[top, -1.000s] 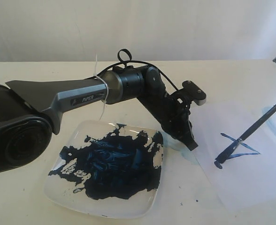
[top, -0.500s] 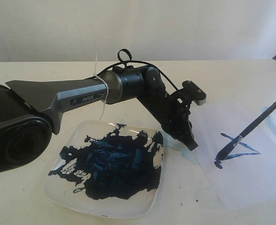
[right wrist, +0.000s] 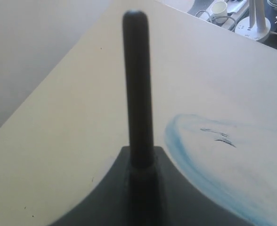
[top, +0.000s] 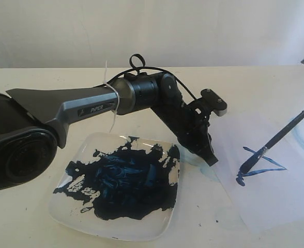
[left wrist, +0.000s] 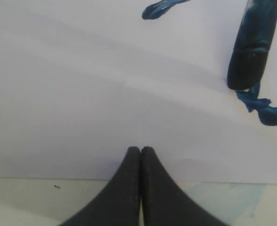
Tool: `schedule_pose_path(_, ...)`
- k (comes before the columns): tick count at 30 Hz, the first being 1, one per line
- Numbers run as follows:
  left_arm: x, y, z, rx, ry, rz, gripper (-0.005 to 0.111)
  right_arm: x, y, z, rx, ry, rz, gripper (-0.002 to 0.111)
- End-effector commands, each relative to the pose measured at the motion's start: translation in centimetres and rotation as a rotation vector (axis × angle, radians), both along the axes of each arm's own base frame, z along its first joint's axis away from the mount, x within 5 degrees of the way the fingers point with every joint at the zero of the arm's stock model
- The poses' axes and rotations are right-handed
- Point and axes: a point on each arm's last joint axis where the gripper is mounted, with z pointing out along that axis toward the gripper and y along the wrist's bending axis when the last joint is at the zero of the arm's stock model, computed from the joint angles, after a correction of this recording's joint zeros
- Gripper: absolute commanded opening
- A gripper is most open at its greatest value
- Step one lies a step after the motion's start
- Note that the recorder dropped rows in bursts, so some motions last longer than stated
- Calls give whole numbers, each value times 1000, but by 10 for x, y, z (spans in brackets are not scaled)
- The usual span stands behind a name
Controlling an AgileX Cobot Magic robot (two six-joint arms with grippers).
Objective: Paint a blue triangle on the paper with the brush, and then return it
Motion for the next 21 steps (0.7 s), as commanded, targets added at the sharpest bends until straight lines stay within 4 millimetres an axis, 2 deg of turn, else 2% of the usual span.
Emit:
schedule_pose_path(1,-4,2,-5,30,32,-25,0,5,0,-3,-5,8,-8,0)
schedule_pose_path(14,-4,2,-5,30,32,-25,0,17,0,-6,-6,9,-9,0)
schedule_pose_path(21,-4,2,-5,30,32,-25,0,23,0,-1,-10,-8,-16,0)
